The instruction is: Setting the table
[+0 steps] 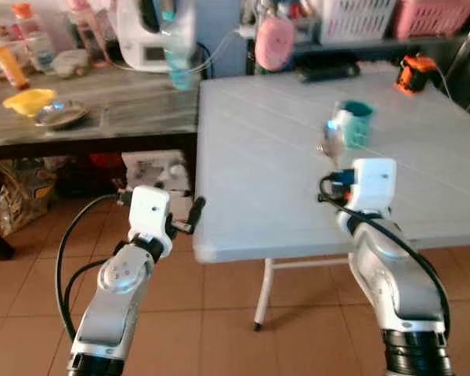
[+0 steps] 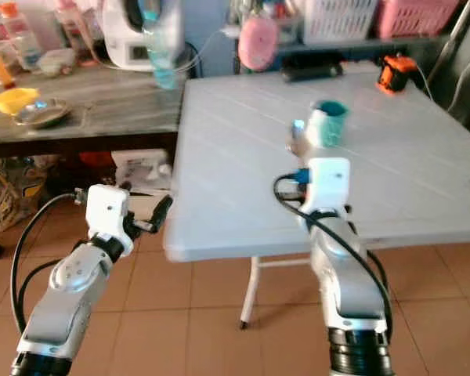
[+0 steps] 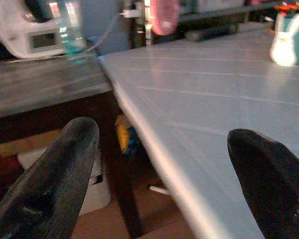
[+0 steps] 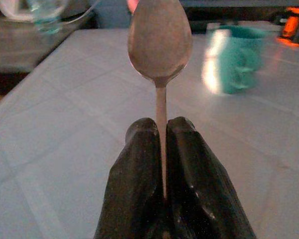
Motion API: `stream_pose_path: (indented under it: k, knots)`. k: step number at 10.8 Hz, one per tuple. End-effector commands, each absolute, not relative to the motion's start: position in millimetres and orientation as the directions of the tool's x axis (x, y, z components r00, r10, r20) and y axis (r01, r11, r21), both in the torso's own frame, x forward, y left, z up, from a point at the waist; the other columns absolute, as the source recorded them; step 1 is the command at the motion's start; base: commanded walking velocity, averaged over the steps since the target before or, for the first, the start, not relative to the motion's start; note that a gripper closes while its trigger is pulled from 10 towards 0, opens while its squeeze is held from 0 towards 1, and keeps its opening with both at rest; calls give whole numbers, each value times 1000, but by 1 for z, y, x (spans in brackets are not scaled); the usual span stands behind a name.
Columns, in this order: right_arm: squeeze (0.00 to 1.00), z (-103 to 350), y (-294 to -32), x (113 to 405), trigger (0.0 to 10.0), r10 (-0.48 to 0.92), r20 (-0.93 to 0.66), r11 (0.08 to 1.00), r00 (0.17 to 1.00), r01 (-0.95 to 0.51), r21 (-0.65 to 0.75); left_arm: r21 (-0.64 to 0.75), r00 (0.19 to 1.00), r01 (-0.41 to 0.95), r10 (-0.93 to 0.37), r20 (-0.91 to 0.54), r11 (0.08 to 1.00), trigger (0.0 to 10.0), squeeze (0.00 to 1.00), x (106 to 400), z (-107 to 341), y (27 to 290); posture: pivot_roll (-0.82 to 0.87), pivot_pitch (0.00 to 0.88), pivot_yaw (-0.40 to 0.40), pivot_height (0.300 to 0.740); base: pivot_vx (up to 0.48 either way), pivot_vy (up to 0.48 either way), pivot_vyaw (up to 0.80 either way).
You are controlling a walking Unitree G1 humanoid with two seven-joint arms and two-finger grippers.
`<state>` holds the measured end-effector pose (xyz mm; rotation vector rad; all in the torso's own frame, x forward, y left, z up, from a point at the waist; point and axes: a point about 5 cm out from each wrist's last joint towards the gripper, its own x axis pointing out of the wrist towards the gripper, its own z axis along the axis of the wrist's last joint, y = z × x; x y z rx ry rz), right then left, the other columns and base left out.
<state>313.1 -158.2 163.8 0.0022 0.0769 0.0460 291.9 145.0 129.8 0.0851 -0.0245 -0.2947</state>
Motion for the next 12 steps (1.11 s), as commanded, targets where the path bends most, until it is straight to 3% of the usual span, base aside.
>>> stream_pose_path:
  k: [1, 4, 12]
  knots:
    - [0, 170, -147, 315, 10000, 81, -51, 997, 995, -81, 8, 100, 962, 272, -273, 3, 957, 10000, 0, 291, 128, 151, 9, 49, 52, 740, 0, 480, 0]
    - [0, 170, -149, 316, 10000, 75, -49, 997, 996, -75, -2, 93, 962, 272, -274, 2, 958, 10000, 0, 291, 127, 148, 9, 47, 48, 740, 0, 480, 0]
    - [0, 169, -152, 317, 10000, 68, -48, 997, 996, -69, -22, 41, 965, 257, -258, 40, 966, 10000, 0, 291, 131, 148, 6, 44, 43, 740, 0, 33, 0]
